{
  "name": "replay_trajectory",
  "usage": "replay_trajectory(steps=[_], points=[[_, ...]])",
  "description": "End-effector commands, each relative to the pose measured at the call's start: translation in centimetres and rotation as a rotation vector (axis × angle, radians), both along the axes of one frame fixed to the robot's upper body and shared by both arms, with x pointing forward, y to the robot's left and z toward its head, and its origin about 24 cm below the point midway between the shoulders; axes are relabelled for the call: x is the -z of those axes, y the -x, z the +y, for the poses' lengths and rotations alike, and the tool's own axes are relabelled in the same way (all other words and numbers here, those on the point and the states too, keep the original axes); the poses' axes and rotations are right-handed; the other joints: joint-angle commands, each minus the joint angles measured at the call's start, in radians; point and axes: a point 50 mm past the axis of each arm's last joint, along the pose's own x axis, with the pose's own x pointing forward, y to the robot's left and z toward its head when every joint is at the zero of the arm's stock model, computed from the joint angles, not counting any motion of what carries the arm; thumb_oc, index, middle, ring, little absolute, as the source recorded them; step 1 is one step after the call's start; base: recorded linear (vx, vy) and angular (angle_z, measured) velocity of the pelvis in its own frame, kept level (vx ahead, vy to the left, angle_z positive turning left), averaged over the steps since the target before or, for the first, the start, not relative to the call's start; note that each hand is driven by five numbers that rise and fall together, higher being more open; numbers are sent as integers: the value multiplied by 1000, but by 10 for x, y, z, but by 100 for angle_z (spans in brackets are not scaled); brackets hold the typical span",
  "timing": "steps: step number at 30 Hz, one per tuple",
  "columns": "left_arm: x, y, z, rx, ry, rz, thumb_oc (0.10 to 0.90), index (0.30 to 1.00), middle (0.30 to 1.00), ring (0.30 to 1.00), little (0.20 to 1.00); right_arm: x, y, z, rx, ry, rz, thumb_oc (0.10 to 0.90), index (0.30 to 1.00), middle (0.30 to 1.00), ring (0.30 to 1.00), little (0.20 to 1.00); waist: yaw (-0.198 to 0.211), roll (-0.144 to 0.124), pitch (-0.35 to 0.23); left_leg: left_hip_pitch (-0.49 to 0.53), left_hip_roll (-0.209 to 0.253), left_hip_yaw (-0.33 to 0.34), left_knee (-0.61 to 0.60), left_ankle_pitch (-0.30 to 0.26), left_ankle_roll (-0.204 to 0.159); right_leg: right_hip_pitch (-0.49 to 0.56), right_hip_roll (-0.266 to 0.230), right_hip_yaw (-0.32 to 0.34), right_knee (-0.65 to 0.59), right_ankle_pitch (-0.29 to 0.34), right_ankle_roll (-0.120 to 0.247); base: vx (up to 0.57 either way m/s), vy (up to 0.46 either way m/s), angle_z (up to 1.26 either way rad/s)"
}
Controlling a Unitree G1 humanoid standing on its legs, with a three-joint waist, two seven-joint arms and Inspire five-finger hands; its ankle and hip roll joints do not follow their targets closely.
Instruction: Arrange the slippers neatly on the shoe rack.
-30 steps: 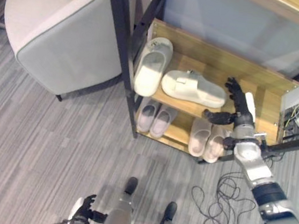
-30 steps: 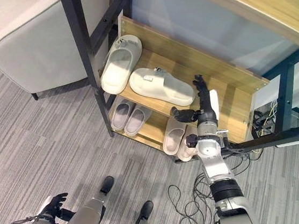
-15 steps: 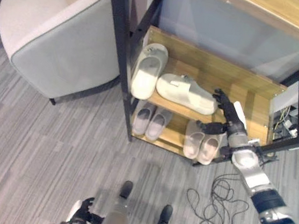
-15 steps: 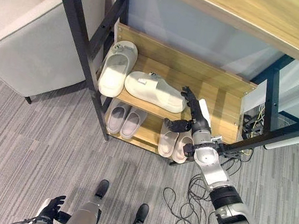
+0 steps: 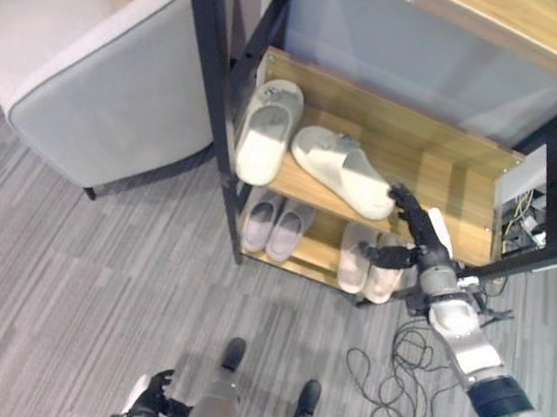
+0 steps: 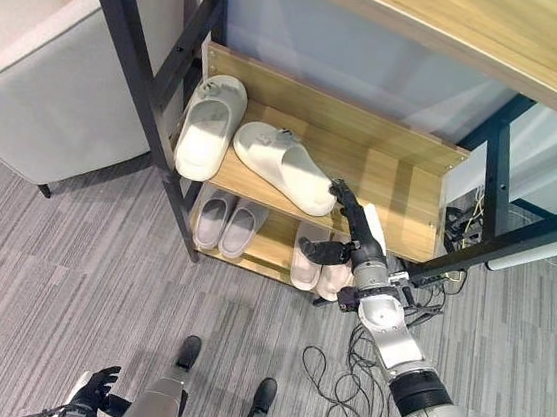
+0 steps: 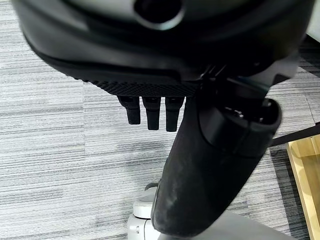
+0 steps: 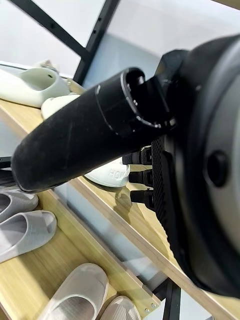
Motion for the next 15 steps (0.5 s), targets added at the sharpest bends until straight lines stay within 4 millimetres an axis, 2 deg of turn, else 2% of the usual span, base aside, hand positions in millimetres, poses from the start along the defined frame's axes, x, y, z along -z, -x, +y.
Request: replay_trajectory(steps=[1, 15], points=[[6, 9, -9, 6, 14, 34, 800, 900, 900, 900, 900, -40, 2, 8, -68, -21, -193, 800, 900, 900, 900, 900, 14, 53, -1, 171, -21, 13, -129, -98, 35, 70, 8, 1, 106, -113, 70, 0, 0, 0], [6, 9, -8, 3, 5, 38, 800, 900, 900, 900, 900, -31, 11, 36, -146, -129, -191, 800, 900, 900, 900, 900, 14, 58, -4, 184, -22, 14, -132, -103, 39, 76, 8, 3, 115, -118, 71, 1, 1, -2]])
